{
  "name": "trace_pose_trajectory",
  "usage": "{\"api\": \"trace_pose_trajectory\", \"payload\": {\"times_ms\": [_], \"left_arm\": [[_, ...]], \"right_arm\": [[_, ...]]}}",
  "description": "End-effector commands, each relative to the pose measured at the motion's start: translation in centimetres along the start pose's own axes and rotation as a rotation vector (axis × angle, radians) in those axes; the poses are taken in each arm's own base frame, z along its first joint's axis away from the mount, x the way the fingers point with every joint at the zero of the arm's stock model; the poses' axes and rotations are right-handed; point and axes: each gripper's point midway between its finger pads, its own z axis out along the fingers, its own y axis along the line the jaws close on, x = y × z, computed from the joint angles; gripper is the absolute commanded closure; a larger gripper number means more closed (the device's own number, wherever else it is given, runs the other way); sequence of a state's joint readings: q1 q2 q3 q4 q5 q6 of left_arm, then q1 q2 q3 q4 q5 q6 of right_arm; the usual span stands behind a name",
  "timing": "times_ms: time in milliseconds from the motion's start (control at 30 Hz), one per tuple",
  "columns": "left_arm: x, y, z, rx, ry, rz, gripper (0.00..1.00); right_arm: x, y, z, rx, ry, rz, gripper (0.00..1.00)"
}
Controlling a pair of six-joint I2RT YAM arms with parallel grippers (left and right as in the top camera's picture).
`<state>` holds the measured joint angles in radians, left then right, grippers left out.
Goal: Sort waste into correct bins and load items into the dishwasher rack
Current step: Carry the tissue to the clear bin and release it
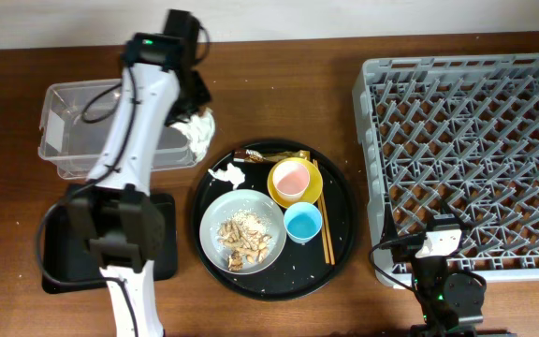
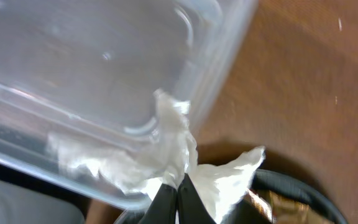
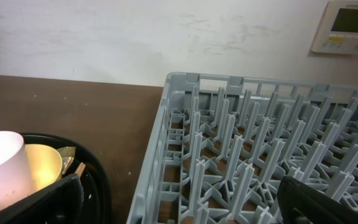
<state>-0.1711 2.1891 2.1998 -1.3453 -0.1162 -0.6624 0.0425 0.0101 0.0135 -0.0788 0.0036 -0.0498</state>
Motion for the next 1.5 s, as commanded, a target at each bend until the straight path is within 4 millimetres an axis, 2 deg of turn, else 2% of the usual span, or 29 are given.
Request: {"api": "trace_pose_trajectory", "payload": {"times_ms": [0,100,200,233,267,300,333,467,533,633,800,1000,1133,1267,1400,1467], "left_arm": [[-2.9,2.1,0.0,0.055,-0.010,-0.082,0.99],[-4.6,3.9,0.2,0.113,0.010,-0.155,0.99],[-6.2,7.0,0.5,0.101,0.002,-0.224,0.96],[-6.5,7.7,0.6,0.096,0.001,-0.240,0.81],[-6.7,8.4,0.6,0.092,0.002,-0.254,0.57],[-6.8,8.9,0.6,0.086,0.004,-0.265,0.23],[-6.9,9.5,0.7,0.080,0.009,-0.276,0.00],[-6.2,11.0,0.7,0.051,0.050,-0.299,0.00],[-5.8,10.7,0.7,0.070,0.066,-0.248,0.01],[-5.1,8.7,0.4,0.157,0.092,-0.066,0.01],[-2.9,5.8,-0.1,0.171,0.118,0.095,0.01],[1.1,-0.8,-1.1,0.200,0.121,0.284,0.01],[3.9,-3.4,-1.5,0.147,0.122,0.317,0.01],[6.8,-4.0,-1.9,0.067,0.158,0.261,0.01],[9.6,-2.7,-2.4,-0.057,0.215,0.130,0.01],[10.3,-2.7,-2.6,-0.078,0.224,0.110,0.01]], "right_arm": [[0.4,-0.2,0.0,0.012,0.007,0.002,0.02],[0.4,-0.2,0.0,0.012,0.007,0.002,0.02],[0.4,-0.2,0.0,0.012,0.007,0.002,0.02],[0.4,-0.2,0.0,0.012,0.007,0.002,0.02],[0.4,-0.2,0.0,0.012,0.007,0.002,0.02],[0.4,-0.2,0.0,0.012,0.007,0.002,0.02],[0.4,-0.2,0.0,0.012,0.007,0.002,0.01],[0.4,-0.2,0.0,0.012,0.007,0.002,0.02],[0.4,-0.2,0.0,0.012,0.007,0.002,0.02],[0.4,-0.2,0.0,0.012,0.007,0.002,0.02],[0.4,-0.2,0.0,0.012,0.007,0.002,0.02],[0.4,-0.2,0.0,0.012,0.007,0.002,0.02],[0.4,-0.2,0.0,0.012,0.007,0.002,0.02],[0.4,-0.2,0.0,0.012,0.007,0.002,0.02],[0.4,-0.2,0.0,0.012,0.007,0.002,0.02],[0.4,-0.2,0.0,0.012,0.007,0.002,0.02]]}}
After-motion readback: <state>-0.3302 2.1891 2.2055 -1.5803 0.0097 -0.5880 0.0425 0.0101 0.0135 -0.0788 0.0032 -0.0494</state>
